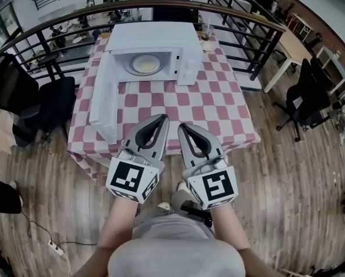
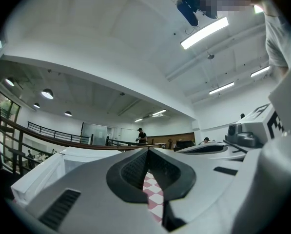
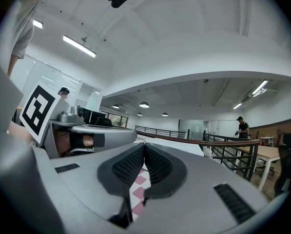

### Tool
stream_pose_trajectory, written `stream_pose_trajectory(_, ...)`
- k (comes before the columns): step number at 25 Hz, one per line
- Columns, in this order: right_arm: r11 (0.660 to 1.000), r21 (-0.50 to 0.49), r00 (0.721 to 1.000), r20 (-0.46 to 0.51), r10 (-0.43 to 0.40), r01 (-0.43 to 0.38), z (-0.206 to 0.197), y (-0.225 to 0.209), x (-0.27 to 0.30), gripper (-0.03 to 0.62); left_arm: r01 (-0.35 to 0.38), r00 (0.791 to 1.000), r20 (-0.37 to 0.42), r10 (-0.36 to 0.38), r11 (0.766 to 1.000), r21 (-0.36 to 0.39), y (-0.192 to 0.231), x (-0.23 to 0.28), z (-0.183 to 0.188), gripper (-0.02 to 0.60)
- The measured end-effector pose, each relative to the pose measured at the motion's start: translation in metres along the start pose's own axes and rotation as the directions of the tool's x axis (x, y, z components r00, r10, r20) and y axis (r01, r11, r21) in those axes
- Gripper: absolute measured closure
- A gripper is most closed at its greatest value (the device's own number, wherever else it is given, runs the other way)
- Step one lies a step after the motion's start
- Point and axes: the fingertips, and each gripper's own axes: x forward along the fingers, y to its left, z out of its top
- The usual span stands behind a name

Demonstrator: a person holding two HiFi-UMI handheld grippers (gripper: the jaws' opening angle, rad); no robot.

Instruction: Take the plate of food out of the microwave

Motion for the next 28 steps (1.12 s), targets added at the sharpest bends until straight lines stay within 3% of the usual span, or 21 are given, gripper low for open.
stream_pose_trajectory(28,0.988,0.028,0.989,0.026,0.149,-0.149,-0.030,-0.080,0.136,0.568,-0.164,0.986,-0.013,0.164,0.986,0.015,0.101,0.112,-0.020,0.580)
